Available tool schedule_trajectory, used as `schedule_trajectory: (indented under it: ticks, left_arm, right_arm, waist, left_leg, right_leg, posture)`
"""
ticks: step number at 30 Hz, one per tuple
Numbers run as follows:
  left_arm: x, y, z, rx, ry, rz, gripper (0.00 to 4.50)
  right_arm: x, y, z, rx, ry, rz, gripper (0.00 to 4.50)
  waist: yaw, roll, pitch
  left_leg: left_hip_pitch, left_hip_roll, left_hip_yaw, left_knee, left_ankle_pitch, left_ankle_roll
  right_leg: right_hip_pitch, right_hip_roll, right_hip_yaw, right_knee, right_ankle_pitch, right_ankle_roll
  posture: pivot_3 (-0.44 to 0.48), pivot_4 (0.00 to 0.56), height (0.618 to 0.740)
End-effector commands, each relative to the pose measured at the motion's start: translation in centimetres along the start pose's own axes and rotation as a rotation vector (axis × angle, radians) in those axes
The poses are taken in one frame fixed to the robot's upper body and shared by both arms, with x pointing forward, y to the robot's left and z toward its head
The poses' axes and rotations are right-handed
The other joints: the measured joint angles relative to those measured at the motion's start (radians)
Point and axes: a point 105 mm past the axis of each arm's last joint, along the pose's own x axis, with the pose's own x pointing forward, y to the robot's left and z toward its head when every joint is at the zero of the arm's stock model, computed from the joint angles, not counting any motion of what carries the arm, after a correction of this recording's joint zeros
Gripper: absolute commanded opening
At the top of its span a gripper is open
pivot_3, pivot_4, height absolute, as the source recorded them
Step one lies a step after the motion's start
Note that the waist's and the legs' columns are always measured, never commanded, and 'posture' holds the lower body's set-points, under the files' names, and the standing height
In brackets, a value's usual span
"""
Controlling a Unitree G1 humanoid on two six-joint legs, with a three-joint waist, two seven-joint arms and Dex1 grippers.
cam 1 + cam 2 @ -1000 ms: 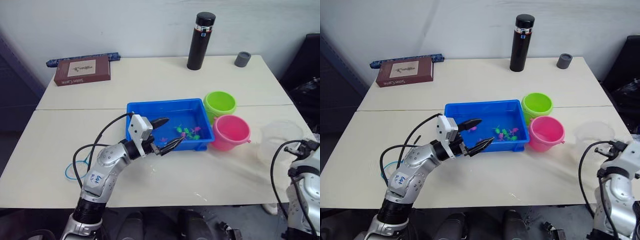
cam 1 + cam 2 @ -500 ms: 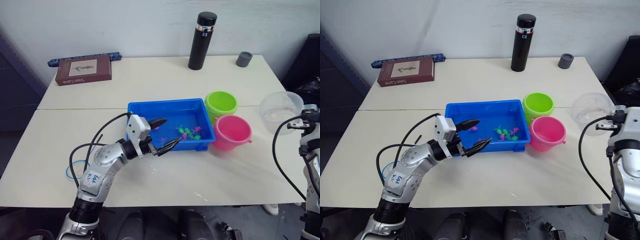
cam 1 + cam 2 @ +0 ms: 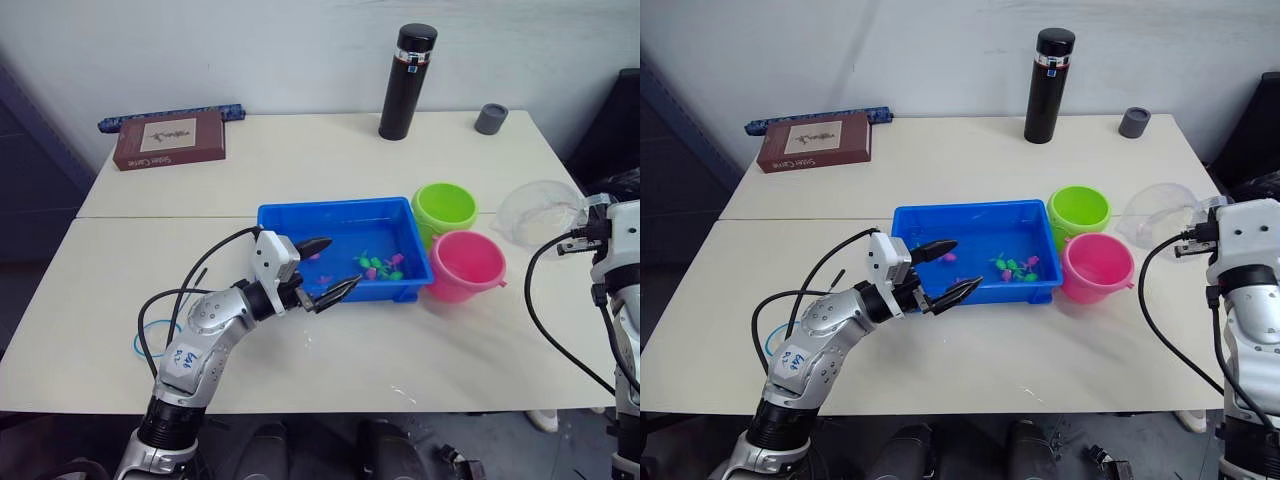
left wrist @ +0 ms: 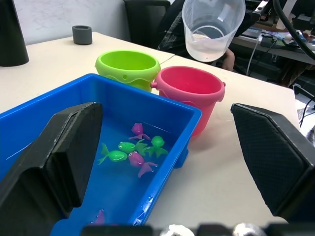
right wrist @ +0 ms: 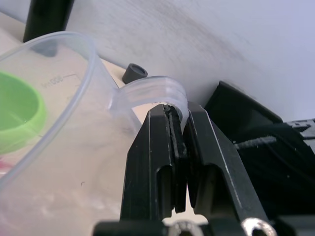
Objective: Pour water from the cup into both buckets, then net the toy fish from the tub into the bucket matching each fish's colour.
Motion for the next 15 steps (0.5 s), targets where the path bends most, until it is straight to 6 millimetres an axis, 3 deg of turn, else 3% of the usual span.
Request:
schedule_trajectory:
  ticks: [1,15]
  left_arm:
    - [-0.05,-0.45,1.31,0.037,-0.046,-0.011,4.50]
    - [-0.11,-0.57,1.19,0.034,-0.047,-0.008,4.50]
  right_arm:
    - [0.06,-0.53,1.75,-0.087,-0.085,0.006,0.06]
    - [0.05,-0.32,1.53,-0.174,-0.118,0.047,0.06]
  waist:
    - [0.001,0.000,0.000]
    - [0.003,0.000,0.000]
  left_leg:
    - [0.000,0.000,0.000,0.000,0.000,0.000]
    - [0.000,0.000,0.000,0.001,0.000,0.000]
  right_leg:
    - [0.000,0.000,0.000,0.000,0.000,0.000]
    - [0.000,0.000,0.000,0.000,0.000,0.000]
  posture:
    - [0.000,0.150,0.740]
    - [0.000,0.150,0.740]
